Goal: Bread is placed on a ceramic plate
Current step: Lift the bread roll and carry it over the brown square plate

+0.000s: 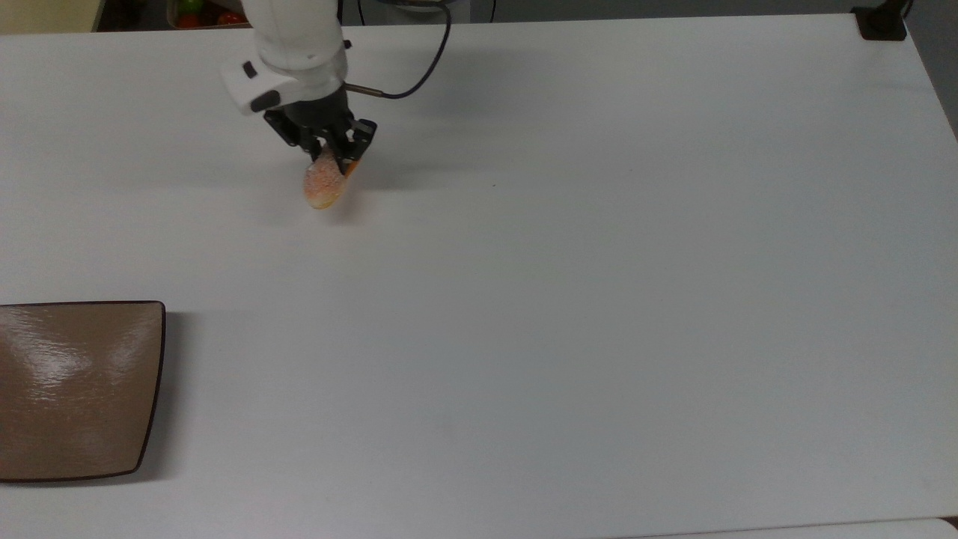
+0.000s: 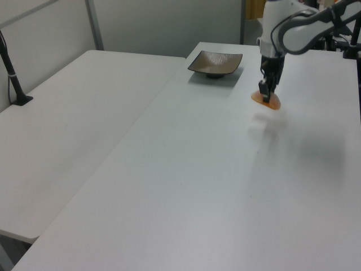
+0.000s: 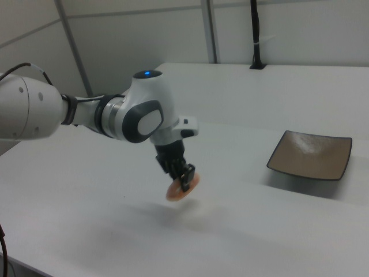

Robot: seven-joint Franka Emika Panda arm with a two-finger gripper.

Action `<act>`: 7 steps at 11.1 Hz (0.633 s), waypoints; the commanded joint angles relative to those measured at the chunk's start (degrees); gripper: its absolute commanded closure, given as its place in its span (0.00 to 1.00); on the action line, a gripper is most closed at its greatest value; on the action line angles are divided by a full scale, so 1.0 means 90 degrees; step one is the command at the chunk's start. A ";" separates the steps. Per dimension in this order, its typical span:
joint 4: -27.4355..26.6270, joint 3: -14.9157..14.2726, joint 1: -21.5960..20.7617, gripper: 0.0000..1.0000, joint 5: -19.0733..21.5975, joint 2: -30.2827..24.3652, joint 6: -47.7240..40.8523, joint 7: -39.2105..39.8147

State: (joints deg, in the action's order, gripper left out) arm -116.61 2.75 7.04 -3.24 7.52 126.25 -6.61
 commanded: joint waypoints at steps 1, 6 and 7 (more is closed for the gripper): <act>0.0669 -0.0071 0.0311 0.68 0.0105 0.0062 0.0142 0.0460; 0.2260 -0.0080 0.0604 0.68 0.0409 0.0978 0.0240 0.0500; 0.2534 -0.0090 0.0644 0.68 0.0438 0.1232 0.0317 0.0500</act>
State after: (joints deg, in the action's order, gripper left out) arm -101.30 2.33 11.98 -0.81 11.87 127.43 -3.61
